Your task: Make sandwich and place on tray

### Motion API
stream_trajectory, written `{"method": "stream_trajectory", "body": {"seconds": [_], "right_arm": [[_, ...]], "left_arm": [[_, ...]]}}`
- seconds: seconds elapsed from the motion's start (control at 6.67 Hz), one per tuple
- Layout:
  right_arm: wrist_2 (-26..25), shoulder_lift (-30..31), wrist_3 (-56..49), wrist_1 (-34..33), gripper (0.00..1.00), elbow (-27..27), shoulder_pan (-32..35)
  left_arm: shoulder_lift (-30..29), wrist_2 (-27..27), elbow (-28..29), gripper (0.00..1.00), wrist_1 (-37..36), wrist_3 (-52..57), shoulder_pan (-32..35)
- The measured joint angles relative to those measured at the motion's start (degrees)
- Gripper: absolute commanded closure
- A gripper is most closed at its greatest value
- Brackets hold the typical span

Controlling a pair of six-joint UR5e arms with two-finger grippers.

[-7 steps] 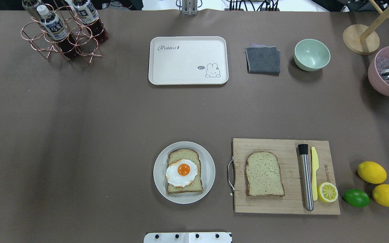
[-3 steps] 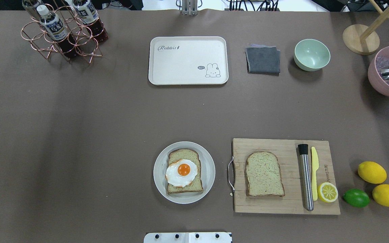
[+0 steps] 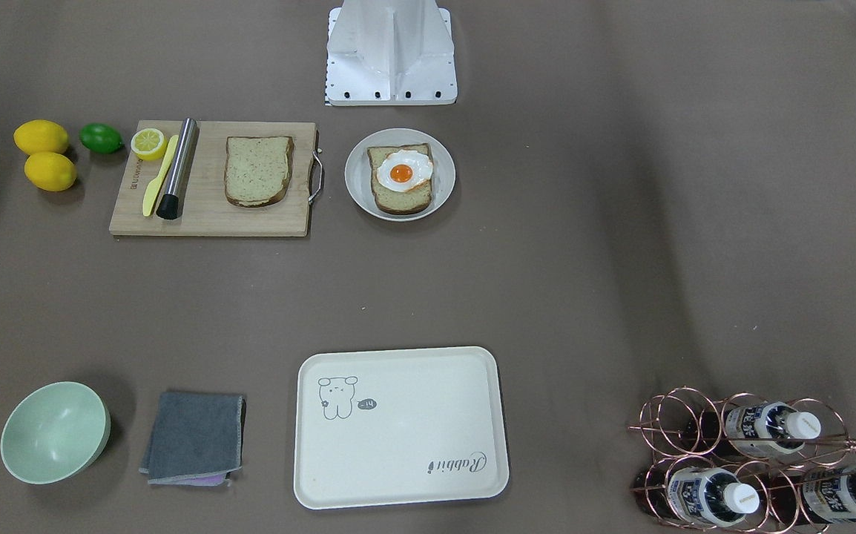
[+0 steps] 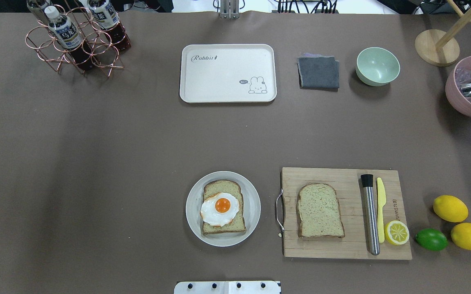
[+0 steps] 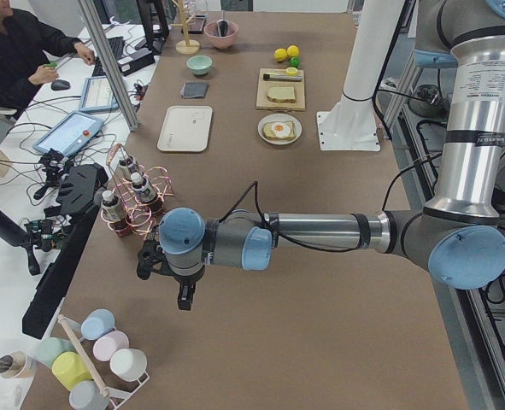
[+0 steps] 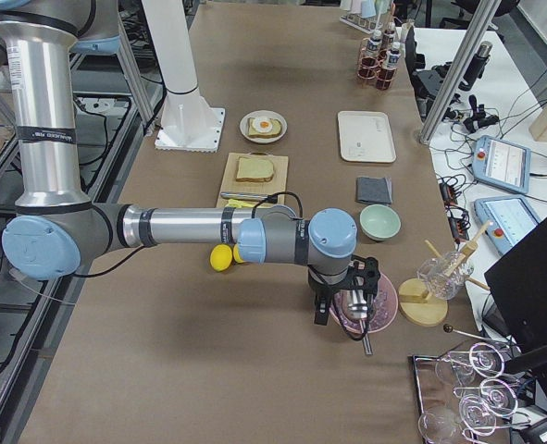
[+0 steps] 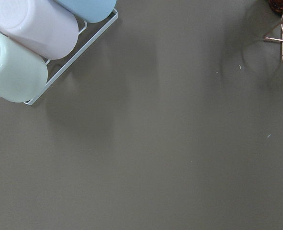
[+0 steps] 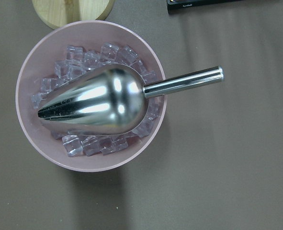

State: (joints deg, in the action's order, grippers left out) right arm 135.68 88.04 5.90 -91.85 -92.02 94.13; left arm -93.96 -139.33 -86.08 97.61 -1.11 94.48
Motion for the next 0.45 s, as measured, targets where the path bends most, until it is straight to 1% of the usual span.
{"method": "stream_trajectory", "body": {"seconds": [0.45], "right_arm": [[0.0,0.1,-0.2,0.1,0.0,-0.1,0.0]], "left_arm": [[0.1,-0.1,-1.5,0.02,0.1,0.0,0.0]]}}
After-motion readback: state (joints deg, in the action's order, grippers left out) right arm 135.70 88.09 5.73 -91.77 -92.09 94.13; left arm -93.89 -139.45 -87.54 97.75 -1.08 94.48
